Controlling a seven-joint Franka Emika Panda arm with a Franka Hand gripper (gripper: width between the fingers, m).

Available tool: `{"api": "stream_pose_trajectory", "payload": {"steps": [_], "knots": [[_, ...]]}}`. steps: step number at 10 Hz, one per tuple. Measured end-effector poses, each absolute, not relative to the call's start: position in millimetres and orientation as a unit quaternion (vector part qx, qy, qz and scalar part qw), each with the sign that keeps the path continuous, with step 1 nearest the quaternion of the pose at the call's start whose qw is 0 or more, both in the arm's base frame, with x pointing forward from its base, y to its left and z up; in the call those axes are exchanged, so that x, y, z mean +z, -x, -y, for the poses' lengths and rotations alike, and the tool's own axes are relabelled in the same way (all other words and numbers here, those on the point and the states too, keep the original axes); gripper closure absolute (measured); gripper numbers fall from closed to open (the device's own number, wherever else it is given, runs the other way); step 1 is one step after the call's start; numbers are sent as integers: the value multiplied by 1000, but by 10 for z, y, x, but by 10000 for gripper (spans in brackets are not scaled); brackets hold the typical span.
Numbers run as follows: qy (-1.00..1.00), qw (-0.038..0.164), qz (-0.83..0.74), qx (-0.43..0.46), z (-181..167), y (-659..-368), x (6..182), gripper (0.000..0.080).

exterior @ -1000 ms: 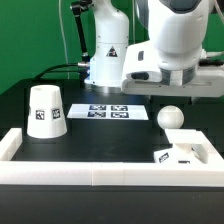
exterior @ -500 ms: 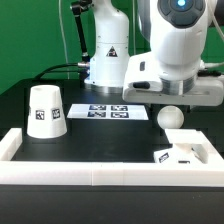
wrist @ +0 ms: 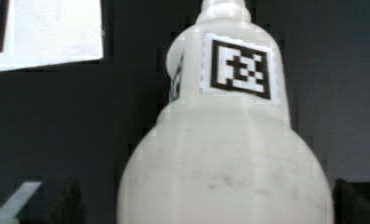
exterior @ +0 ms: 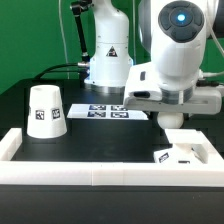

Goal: Assemble lamp

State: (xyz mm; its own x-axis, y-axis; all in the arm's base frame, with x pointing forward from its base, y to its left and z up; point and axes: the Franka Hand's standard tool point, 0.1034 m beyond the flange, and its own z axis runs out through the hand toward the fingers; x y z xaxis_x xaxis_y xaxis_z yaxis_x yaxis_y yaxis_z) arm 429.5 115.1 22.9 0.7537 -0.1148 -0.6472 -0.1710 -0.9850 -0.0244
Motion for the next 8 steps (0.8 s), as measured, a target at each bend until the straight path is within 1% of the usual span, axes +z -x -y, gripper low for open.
{"api": "stream_pose_trajectory", "payload": {"steps": [3, 5, 6, 8], "knots": [[933, 35, -82, 350, -1185, -4206, 142, 100], [932, 34, -83, 352, -1189, -4188, 132, 100], [932, 34, -83, 352, -1188, -4188, 132, 227], [932, 34, -83, 352, -1184, -4190, 133, 223]]}}
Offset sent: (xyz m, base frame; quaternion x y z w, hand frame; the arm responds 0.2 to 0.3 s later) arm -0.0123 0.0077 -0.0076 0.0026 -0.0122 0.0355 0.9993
